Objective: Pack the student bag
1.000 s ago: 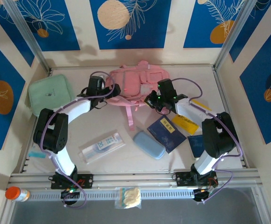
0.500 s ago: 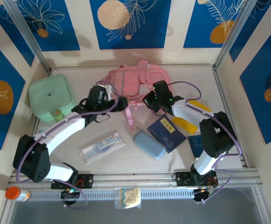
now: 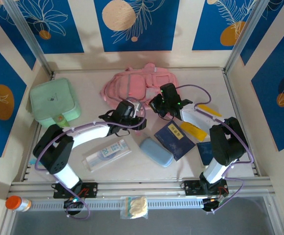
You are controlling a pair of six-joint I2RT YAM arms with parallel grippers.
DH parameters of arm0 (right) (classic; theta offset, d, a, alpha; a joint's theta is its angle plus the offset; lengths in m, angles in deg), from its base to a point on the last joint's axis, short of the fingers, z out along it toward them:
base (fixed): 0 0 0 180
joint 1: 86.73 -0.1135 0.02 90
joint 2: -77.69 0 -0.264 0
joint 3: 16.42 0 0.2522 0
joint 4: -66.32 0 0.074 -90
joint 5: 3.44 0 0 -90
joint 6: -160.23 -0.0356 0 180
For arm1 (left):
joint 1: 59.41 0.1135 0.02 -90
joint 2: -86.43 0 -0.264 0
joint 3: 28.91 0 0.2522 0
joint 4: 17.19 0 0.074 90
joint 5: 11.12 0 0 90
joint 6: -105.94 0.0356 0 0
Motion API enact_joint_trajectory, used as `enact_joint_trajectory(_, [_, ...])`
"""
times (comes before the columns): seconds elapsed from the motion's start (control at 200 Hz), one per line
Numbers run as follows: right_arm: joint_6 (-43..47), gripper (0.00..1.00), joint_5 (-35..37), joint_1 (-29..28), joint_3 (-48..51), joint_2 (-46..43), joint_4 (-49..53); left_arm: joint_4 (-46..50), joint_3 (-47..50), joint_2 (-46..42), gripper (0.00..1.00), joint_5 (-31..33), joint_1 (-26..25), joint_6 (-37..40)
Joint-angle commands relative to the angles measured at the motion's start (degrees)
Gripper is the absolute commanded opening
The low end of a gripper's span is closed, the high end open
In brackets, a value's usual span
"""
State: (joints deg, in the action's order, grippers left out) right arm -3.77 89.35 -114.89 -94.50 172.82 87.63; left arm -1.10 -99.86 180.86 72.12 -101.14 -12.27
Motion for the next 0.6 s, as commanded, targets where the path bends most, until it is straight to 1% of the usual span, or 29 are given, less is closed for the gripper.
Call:
enact_joint_trajectory(0.0, [-0.44, 0.00, -2.26, -0.22, -3.18, -2.63, -0.81, -1.34, -4.88, 2.71, 0.49, 1.55, -0.36, 3.44])
enact_joint_trajectory(0.155, [-0.53, 0.00, -2.44, 0.21, -2.85, -3.11, -0.74, -1.20, -6.90, 5.83, 0.44, 7.23, -0.19, 4.68])
enact_joint_trajectory(0.245, [-0.45, 0.00, -2.71, 0.37, -2.92, -3.33, -0.53, -1.89, -8.13, 7.25, 0.42, 8.05, -0.14, 6.38])
enact_joint_trajectory(0.34, [-0.40, 0.00, -2.79, 0.39, -2.80, -3.33, -0.52, 1.06, -10.65, 8.88, 0.37, 12.00, -0.01, 5.87])
enact_joint_trajectory(0.465, [-0.71, 0.00, -3.01, 0.35, -2.57, -3.29, -0.87, -1.31, -11.23, 9.68, 0.35, 10.46, 0.20, 6.58])
enact_joint_trajectory(0.545, [-0.64, 0.00, -2.96, 0.39, -2.48, -3.31, -1.09, -0.41, -12.50, 10.54, 0.30, 13.05, 0.18, 6.03])
enact_joint_trajectory(0.595, [-0.62, 0.00, -3.00, 0.28, -2.40, -3.21, -1.24, -0.05, -13.52, 11.09, 0.27, 13.27, 0.28, 5.88])
